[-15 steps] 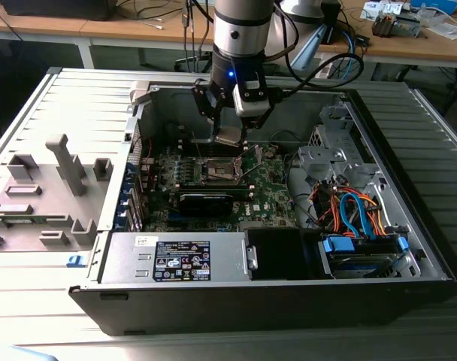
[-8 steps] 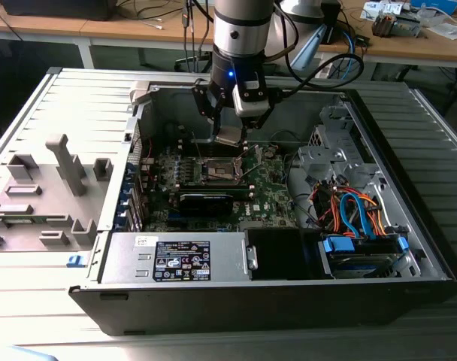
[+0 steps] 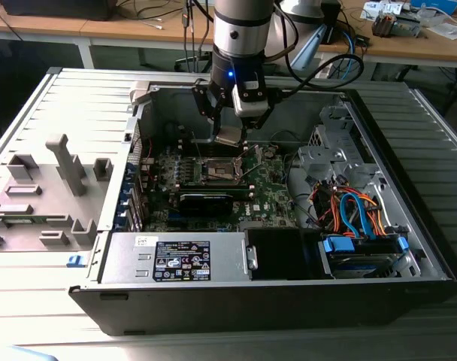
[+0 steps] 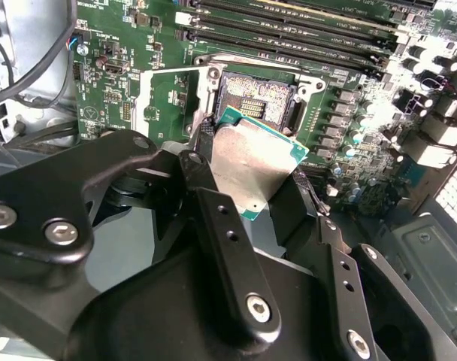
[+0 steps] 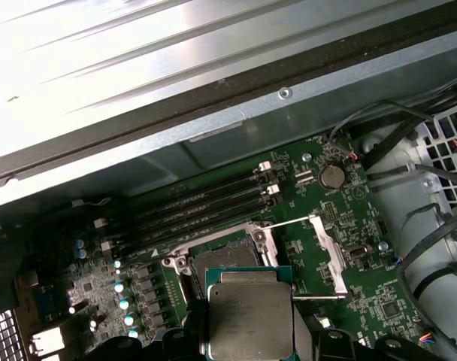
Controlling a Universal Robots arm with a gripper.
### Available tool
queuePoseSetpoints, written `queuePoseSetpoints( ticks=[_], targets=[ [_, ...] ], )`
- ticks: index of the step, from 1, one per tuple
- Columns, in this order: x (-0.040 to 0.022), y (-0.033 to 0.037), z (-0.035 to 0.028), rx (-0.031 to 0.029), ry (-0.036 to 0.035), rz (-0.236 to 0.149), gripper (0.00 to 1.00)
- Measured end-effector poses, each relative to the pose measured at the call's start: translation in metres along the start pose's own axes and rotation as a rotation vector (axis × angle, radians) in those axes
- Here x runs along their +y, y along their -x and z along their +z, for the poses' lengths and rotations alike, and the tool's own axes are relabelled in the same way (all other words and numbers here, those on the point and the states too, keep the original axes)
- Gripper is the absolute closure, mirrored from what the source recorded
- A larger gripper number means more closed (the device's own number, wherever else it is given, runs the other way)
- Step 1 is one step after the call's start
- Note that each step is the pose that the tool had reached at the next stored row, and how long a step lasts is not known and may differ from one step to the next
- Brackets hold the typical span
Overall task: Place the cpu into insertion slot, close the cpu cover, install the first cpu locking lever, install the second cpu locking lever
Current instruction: 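Place the cpu into insertion slot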
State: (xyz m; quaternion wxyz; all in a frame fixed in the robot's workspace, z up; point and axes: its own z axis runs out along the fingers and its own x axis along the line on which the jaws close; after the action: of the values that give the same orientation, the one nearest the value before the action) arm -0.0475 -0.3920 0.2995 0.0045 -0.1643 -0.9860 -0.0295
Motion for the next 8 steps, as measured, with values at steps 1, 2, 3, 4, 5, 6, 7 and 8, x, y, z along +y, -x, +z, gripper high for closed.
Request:
queuePoseSetpoints(
  ticks=[1,2,3,4,5,6,7,8],
  targets=[
    [0.0000,0.0000,0.0000,-0.0001,0.0000,0.001,0.45],
    [0.0000,0.0000,0.0000,-0.0001,0.0000,0.002,0.45],
    [0.0000,0.0000,0.0000,-0.0002,0.0000,0.003,0.45],
    [0.0000,0.0000,0.0001,-0.0002,0.0000,0.003,0.45],
    [0.0000,0.0000,0.0001,-0.0003,0.0001,0.004,0.45],
    [0.0000,0.0000,0.0001,-0.0003,0.0001,0.005,0.45],
    [0.0000,0.0000,0.0001,-0.0004,0.0001,0.006,0.45],
    [0.0000,0.0000,0.0001,-0.0004,0.0001,0.007,0.45]
  ],
)
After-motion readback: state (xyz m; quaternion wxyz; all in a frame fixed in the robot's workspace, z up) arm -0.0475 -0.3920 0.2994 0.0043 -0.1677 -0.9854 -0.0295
